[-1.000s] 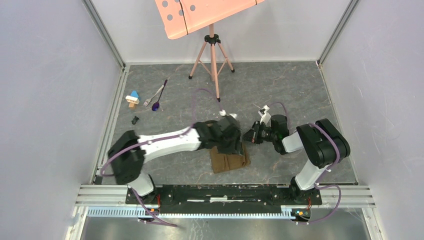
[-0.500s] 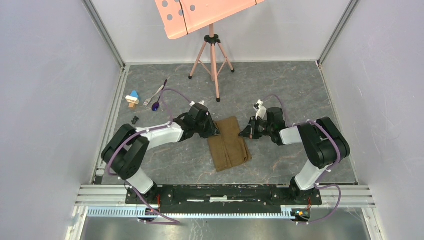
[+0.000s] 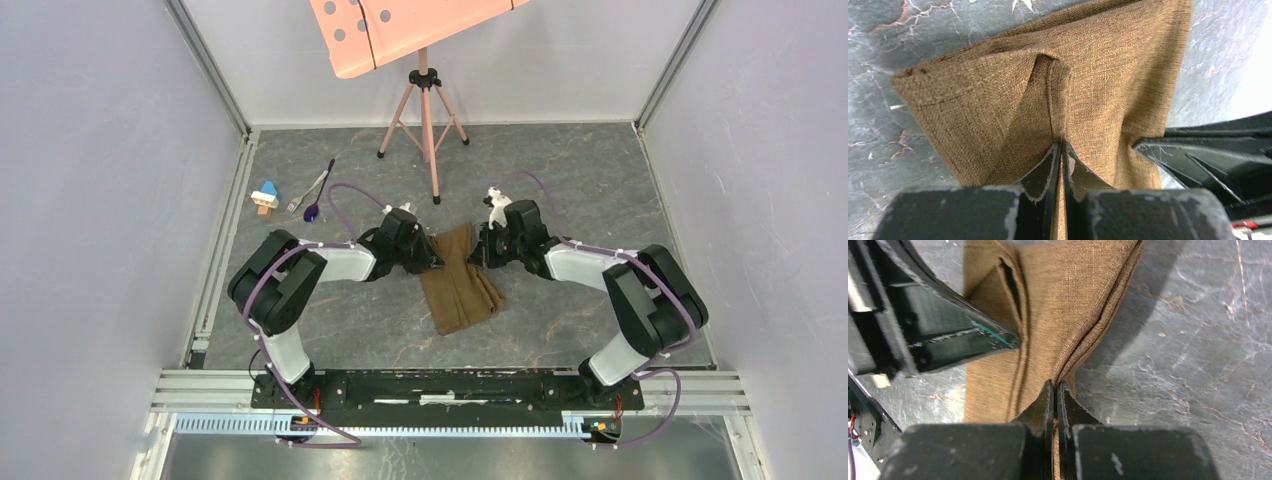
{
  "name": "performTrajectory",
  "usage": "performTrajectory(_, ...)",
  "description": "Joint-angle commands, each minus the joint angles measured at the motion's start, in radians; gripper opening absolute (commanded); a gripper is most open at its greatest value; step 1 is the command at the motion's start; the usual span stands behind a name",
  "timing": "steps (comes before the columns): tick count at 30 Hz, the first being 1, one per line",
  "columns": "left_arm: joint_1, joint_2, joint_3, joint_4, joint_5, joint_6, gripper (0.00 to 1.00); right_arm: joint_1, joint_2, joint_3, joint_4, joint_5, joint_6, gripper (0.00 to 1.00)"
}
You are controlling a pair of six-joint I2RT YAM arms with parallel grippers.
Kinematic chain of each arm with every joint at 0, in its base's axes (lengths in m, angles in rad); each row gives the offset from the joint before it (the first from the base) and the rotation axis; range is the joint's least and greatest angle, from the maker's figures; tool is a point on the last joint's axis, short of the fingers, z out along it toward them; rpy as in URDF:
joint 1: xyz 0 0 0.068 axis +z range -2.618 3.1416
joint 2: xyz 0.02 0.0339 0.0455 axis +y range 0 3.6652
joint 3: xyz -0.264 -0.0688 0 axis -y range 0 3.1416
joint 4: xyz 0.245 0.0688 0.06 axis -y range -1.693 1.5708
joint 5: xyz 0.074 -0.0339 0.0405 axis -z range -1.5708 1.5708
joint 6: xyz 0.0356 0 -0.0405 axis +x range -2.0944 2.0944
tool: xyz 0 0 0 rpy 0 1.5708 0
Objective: Fold the napkin into a case and place the utensils inside
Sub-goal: Pick up the 2/3-rectangle-folded napkin at the center of the board, then fold the 2/3-rectangle-folded napkin at the center of the board.
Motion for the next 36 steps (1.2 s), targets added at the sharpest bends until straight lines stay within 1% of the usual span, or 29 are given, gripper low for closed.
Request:
performTrajectory(1,0.005,0.046,-0.058,0.054,-0.009,-0.050,0.10,0.071,-0.070,0.096,-0.105,0.168,-0.004,0.00)
performTrajectory(3,0.007,0.041,-0.079,0.069,-0.004,-0.055,0.10,0.100,-0.091,0.107,-0.119,0.201,0.015,0.00)
performTrajectory(6,0.013,0.038,-0.096,0.081,-0.007,-0.050,0.09,0.143,-0.092,0.111,-0.121,0.209,0.065,0.00)
performTrajectory(10,0.019,0.031,-0.108,0.093,-0.004,-0.060,0.09,0.191,-0.096,0.070,-0.033,0.197,0.178,0.00)
performTrajectory(14,0.021,0.020,-0.116,0.096,-0.005,-0.047,0.09,0.226,-0.100,0.078,-0.014,0.200,0.216,0.00)
performTrajectory(19,0.025,0.032,-0.121,0.118,-0.008,-0.059,0.09,0.240,-0.122,0.040,0.032,0.178,0.256,0.00)
performTrajectory(21,0.026,0.045,-0.122,0.138,0.006,-0.070,0.09,0.241,-0.110,0.001,0.107,0.156,0.294,0.00)
performTrajectory(25,0.025,0.038,-0.141,0.183,0.019,-0.095,0.07,0.243,-0.051,-0.095,0.316,0.121,0.400,0.00)
performTrajectory(28,0.025,0.012,-0.151,0.184,0.016,-0.089,0.07,0.244,-0.005,-0.125,0.382,0.116,0.431,0.00)
performTrajectory(29,0.027,0.005,-0.150,0.180,0.024,-0.085,0.08,0.242,0.008,-0.130,0.394,0.114,0.437,0.00)
performTrajectory(32,0.027,-0.034,-0.153,0.170,0.047,-0.071,0.16,0.242,0.016,-0.133,0.408,0.111,0.437,0.00)
performTrajectory(34,0.031,-0.064,-0.151,0.153,0.068,-0.060,0.24,0.242,0.006,-0.117,0.377,0.123,0.417,0.00)
performTrajectory(36,0.040,-0.103,-0.147,0.128,0.096,-0.045,0.29,0.242,-0.002,-0.101,0.344,0.134,0.403,0.00)
